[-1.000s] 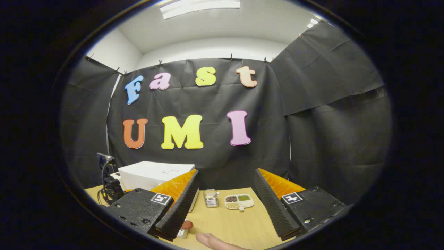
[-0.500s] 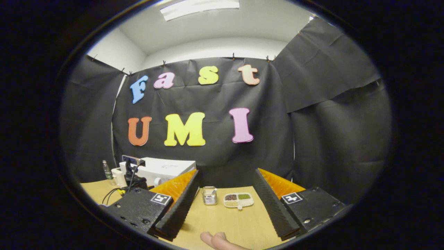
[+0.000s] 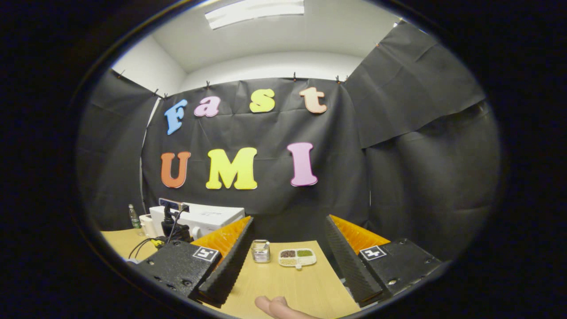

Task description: Open the microwave oven with the left hand, put the food in, and close the microwave oven.

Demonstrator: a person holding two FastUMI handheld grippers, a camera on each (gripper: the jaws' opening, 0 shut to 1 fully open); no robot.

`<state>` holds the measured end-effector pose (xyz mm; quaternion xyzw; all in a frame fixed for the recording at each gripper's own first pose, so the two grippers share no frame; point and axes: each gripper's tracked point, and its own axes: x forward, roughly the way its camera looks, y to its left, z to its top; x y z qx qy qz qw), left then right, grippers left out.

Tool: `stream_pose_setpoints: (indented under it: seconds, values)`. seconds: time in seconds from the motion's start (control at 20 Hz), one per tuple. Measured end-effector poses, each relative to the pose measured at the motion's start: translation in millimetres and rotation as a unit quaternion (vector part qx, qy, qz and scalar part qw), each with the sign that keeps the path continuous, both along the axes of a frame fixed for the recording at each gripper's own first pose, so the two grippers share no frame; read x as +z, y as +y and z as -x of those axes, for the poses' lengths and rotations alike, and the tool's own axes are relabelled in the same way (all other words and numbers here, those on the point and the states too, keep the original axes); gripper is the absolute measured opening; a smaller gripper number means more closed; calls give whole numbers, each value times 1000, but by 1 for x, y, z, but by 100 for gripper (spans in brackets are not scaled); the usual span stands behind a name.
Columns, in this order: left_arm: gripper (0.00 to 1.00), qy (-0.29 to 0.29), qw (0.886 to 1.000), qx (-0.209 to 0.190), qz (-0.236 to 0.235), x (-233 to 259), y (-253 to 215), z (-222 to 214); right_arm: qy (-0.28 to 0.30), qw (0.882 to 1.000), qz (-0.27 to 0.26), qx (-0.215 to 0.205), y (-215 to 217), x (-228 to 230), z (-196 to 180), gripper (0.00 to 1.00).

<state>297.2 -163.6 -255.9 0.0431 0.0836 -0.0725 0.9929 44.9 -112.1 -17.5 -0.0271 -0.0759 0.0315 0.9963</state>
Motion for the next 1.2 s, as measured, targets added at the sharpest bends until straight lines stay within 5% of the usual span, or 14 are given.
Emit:
stream_pose_setpoints:
  seconds: [0.05, 0.15, 0.2, 0.25, 0.3, 0.4, 0.45, 0.7, 0.75, 0.85, 1.2]
  values:
    - [28, 10, 1000, -7, 14, -6, -2, -1, 1, 1000, 0, 1, 1, 1, 1, 92]
    - [22, 24, 999, -20, 37, -8, -4, 4, 2, 1000, 2, 0, -1, 1, 5, 92]
    - [14, 35, 998, -22, 38, -9, -4, 2, 2, 1000, 4, -2, -1, 2, 6, 100]
    - [14, 31, 999, -17, 32, -7, -2, 2, 3, 1000, 7, -3, -2, 2, 8, 100]
    - [4, 30, 999, -16, 24, -6, -2, 3, 4, 1000, 9, -5, -3, 3, 11, 92]
    - [4, 32, 999, -14, 24, -7, -1, 4, 4, 1000, 12, -10, -7, 6, 15, 100]
    - [4, 35, 999, -17, 28, -8, -2, 5, 5, 1000, 13, -10, -8, 6, 17, 92]
    - [2, 21, 999, -35, 25, -2, 6, 29, 4, 1000, 17, -20, -18, 10, 25, 100]
    - [2, 25, 998, -46, 31, -2, 7, 37, 7, 1000, 18, -20, -18, 8, 26, 92]
    - [3, 26, 997, -56, 39, -2, 14, 50, 12, 1000, 16, -14, -10, 5, 29, 100]
    - [3, 23, 997, -62, 47, 1, 40, 99, 41, 999, 14, 10, 23, -6, 45, 100]
